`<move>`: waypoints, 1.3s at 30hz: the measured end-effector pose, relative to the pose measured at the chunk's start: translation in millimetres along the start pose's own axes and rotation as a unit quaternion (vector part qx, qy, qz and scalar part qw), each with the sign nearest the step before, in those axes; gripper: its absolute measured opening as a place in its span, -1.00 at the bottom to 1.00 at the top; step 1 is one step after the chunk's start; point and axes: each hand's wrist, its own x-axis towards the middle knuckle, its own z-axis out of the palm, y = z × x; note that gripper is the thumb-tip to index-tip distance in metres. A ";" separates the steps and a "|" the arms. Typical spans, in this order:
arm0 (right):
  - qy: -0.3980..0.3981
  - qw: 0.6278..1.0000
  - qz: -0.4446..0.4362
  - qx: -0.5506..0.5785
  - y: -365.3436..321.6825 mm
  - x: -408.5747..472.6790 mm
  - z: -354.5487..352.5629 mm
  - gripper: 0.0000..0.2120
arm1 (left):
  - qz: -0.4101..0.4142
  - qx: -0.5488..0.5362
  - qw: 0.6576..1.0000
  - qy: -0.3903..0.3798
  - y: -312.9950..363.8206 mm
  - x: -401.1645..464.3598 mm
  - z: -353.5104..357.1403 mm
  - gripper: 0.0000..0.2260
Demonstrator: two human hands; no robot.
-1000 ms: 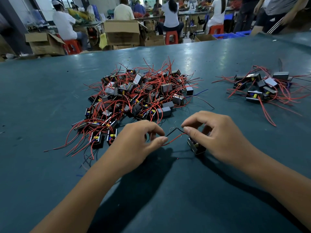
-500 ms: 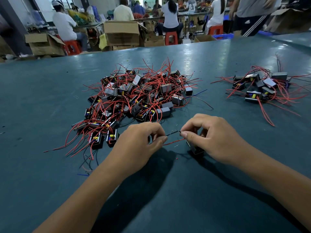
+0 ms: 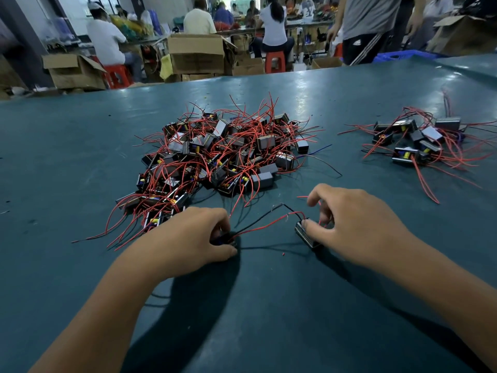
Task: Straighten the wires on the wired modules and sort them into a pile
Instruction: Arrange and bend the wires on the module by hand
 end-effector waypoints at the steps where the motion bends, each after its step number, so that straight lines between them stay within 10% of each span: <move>1: 0.004 1.000 0.002 -0.008 -0.9 -0.4 1.2 -0.70 | -0.002 -0.007 1.000 0.009 1.5 1.4 0.7 -0.76; 7: 0.000 1.000 -0.003 -0.029 -3.0 -0.4 5.0 -0.64 | -0.006 -0.191 0.979 0.073 12.7 4.1 4.6 -0.81; 16: 0.007 0.933 0.050 0.355 -9.5 1.6 12.3 -0.86 | -0.019 -0.527 0.847 0.069 52.2 7.0 23.1 -0.94; 28: 0.003 0.971 0.012 0.239 -3.8 -0.6 17.8 -0.86 | 0.042 -0.222 0.974 -0.028 43.6 -4.7 12.8 -0.74; 31: -0.001 0.972 0.010 0.237 -4.5 -0.6 19.1 -0.89 | 0.066 -0.173 0.979 -0.085 46.8 -10.3 13.9 -0.54; 39: 0.002 0.968 0.016 0.249 -5.7 -1.4 12.6 -0.88 | 0.045 -0.263 0.963 -0.033 47.9 -4.3 19.8 -0.81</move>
